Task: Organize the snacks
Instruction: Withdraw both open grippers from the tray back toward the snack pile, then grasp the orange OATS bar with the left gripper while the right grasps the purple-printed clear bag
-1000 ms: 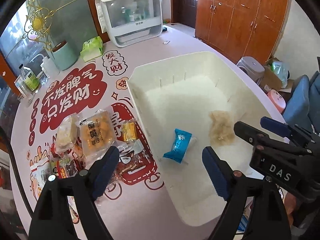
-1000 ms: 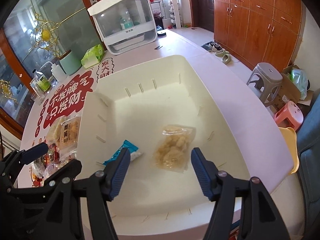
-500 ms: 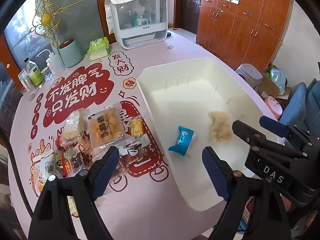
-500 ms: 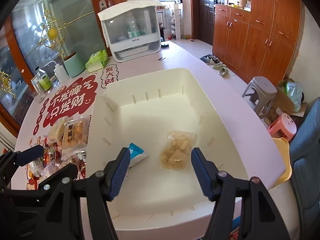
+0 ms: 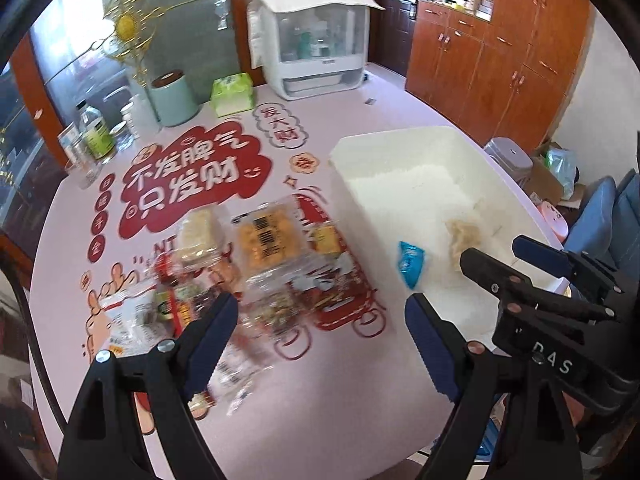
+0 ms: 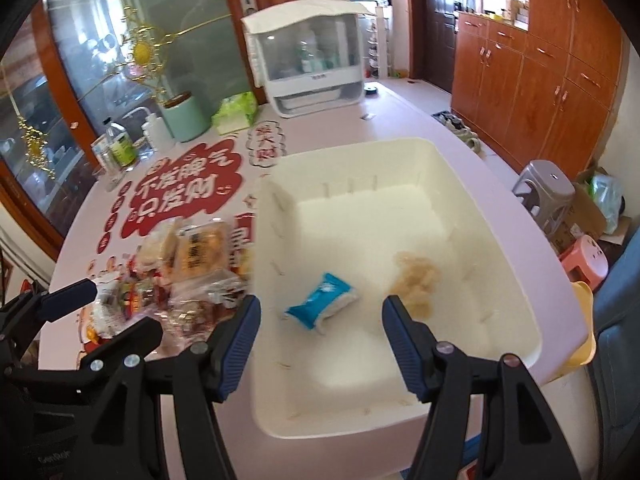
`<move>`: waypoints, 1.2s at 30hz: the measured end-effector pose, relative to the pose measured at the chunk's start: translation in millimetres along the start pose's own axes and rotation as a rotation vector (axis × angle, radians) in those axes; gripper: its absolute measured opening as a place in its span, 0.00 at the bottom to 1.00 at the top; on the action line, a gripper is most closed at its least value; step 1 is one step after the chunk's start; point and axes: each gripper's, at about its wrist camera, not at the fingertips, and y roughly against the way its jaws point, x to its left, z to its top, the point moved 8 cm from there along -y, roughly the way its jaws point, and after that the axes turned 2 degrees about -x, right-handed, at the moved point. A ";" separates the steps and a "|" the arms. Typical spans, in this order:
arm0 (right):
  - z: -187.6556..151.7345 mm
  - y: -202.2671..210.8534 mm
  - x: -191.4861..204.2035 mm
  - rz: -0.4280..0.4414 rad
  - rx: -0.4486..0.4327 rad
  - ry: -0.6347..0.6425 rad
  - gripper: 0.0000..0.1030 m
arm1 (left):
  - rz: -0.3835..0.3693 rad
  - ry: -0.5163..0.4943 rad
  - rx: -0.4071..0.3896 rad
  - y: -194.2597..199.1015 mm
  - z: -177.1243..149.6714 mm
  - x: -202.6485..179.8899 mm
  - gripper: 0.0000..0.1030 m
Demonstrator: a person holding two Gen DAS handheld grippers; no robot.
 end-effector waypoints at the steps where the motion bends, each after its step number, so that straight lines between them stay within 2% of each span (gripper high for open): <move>1: -0.1 0.7 9.5 0.011 0.000 0.008 0.62 | 0.001 0.013 0.001 3.3 -2.1 9.7 0.83; 9: -6.6 2.3 73.7 0.038 -0.004 0.078 0.62 | 0.031 0.047 0.018 15.9 -22.0 74.8 0.85; 15: -19.8 -2.0 118.5 0.067 0.015 0.112 0.62 | 0.089 0.070 0.025 20.6 -42.4 129.4 0.85; 21: -37.4 -15.2 146.9 0.095 0.072 0.093 0.62 | 0.133 0.118 0.026 21.4 -67.2 197.4 0.85; 28: -60.9 -38.0 170.0 0.109 0.151 0.056 0.62 | 0.138 0.194 0.070 4.3 -100.5 261.6 0.85; 36: -86.6 -65.7 205.2 0.101 0.210 0.125 0.62 | 0.114 0.235 0.146 -31.2 -134.6 299.9 0.85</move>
